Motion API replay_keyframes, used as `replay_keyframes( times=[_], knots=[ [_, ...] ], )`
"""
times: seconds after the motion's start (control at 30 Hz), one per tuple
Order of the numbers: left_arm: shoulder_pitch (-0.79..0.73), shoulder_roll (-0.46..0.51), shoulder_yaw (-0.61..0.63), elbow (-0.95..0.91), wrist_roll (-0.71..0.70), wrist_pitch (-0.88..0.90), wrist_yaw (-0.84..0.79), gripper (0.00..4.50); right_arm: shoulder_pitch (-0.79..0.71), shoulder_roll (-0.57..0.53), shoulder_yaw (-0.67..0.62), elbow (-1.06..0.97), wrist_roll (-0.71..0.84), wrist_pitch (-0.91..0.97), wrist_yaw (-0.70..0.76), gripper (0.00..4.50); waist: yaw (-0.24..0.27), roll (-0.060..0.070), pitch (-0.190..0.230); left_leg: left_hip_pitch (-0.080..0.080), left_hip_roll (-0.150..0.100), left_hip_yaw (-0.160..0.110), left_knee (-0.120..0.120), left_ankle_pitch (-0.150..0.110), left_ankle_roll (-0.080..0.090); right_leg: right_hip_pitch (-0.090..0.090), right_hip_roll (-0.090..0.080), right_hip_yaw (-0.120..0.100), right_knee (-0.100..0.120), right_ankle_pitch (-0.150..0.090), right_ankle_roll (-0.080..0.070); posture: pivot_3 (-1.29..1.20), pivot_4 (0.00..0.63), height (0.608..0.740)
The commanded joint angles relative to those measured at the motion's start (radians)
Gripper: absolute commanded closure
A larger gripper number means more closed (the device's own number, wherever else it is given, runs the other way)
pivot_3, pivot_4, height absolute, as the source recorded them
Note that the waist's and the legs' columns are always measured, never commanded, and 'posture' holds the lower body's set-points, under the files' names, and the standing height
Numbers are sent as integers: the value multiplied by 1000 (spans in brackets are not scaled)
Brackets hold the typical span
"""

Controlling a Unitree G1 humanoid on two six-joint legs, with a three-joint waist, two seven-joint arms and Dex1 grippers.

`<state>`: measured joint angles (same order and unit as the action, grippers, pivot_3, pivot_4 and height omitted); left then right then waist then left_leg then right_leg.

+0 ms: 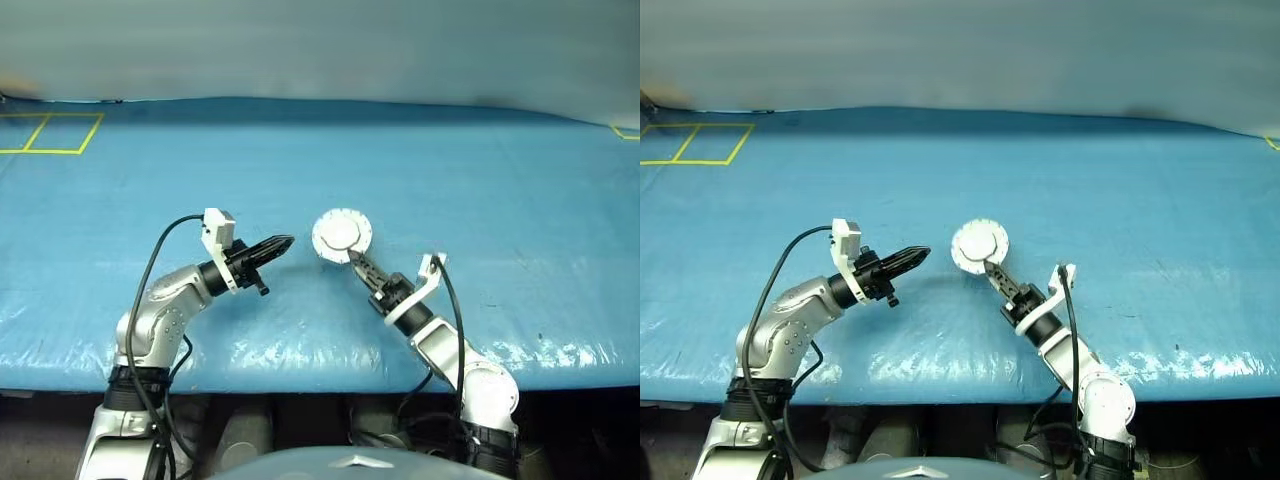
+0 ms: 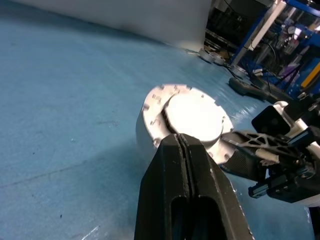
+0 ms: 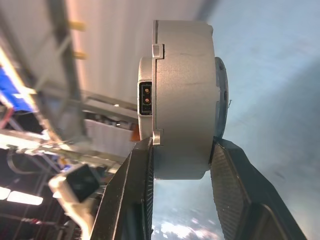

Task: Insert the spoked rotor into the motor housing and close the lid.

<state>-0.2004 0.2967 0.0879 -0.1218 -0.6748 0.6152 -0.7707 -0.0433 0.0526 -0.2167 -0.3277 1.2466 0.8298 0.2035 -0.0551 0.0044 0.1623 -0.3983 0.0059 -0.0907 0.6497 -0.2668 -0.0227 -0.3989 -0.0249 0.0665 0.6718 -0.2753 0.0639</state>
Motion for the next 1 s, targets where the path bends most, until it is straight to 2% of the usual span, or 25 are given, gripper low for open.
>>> replay_keyframes(
  times=[0.03,0.1,0.2,0.33,0.6,0.73,0.83,1.0],
  knots=[
    [43,-15,32,-72,-84,16,-13,4500,-54,11,34,-83,110,-9,-4,3250,0,0,0,0,0,0,0,0,0,0,0,-1,0,0,0,0,150,740],
    [74,-35,34,-84,-109,0,-21,4500,-77,5,47,-93,149,-6,-25,3250,0,0,0,0,0,0,-1,0,0,0,0,-1,0,0,0,0,150,740],
    [107,-76,48,-114,-176,-6,-26,3912,-92,-7,79,-114,194,4,-59,3250,4,0,0,0,-1,0,-1,0,0,0,-1,0,-1,0,0,0,150,740],
    [126,-112,63,-134,-236,-3,-18,2601,-91,-40,107,-106,222,17,-88,3250,4,0,0,0,-1,1,1,0,0,0,-1,0,1,0,0,0,150,740],
    [122,-138,45,-120,-231,-30,-17,32,-98,-102,135,-99,251,12,-127,3250,2,-1,0,1,-1,4,2,1,-1,0,0,0,3,0,0,0,150,740],
    [74,-175,71,-48,-239,-42,10,32,-97,-120,144,-99,258,10,-136,3250,3,-1,0,0,-1,4,3,1,-1,0,1,0,4,0,0,0,150,740],
    [11,-218,86,-10,-296,-32,9,32,-93,-125,149,-100,257,2,-147,3250,3,-1,1,0,-1,4,4,1,0,0,1,0,4,0,0,0,150,740],
    [-54,-266,58,50,-324,11,11,32,-85,-131,155,-103,260,-4,-155,3250,0,-1,1,0,-1,4,6,0,0,1,1,0,5,0,0,0,150,740]
  ],
)
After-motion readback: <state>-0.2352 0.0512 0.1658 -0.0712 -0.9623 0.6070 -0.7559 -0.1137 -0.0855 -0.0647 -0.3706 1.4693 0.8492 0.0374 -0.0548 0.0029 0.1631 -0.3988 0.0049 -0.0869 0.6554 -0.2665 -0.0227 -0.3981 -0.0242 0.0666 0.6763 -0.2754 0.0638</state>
